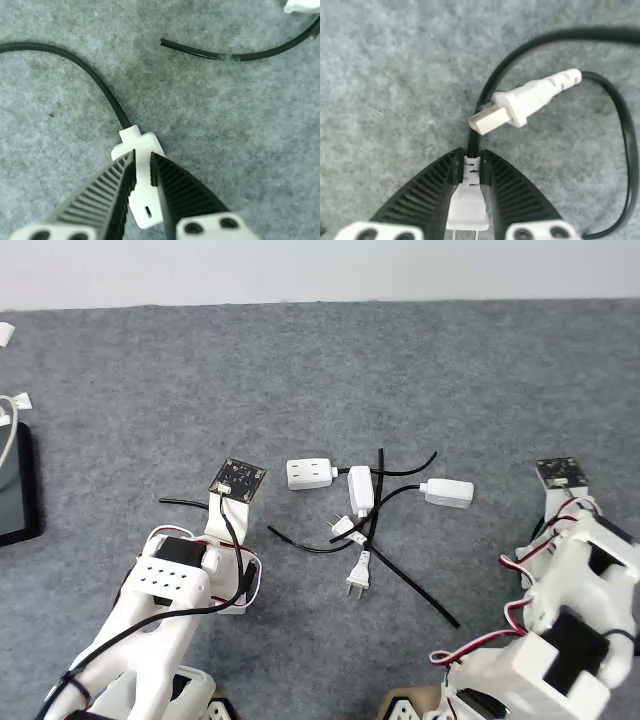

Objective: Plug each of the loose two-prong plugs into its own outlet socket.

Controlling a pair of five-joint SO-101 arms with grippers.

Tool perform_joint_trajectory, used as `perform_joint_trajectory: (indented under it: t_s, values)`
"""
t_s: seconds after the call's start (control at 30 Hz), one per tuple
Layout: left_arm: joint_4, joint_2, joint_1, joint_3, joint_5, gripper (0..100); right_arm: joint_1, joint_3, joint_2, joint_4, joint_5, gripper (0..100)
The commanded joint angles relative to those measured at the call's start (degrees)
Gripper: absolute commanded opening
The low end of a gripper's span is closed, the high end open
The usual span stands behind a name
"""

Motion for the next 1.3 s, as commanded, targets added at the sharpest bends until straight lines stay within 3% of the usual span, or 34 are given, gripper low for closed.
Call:
perform_joint_trajectory:
  t_s: [0.0,0.17,0.43,0.63,0.97,1.13,1.27]
  values:
    - [-0.8,3.7,-2.2,1.5,-0.7,1,-0.7,0.9,3.4,-1.1,0.7,5.4]
    - [-0.8,3.7,-2.3,1.5,-0.7,1,-0.6,0.9,3.4,-1.2,0.7,0.4]
    - [-0.8,3.7,-2.3,1.5,-0.7,1,-0.3,0.8,2.7,-0.8,0.4,0.9]
    - [-0.5,3.7,-2.3,1.3,-0.7,1,-1.3,0.8,-8.7,4.4,-2.3,0.8]
    - [2.9,3.6,-4.0,-2.5,-10.7,2,-11.1,1.1,-36.4,19.6,-8.4,0.8]
    - [9.8,3.6,-7.0,-8.8,-15.1,2,-15.4,1.1,-43.5,24.2,-11.3,0.8]
    - [10.5,3.6,-7.5,-12.1,-16.6,2,-20.2,0.9,-47.2,27.0,-14.0,0.8]
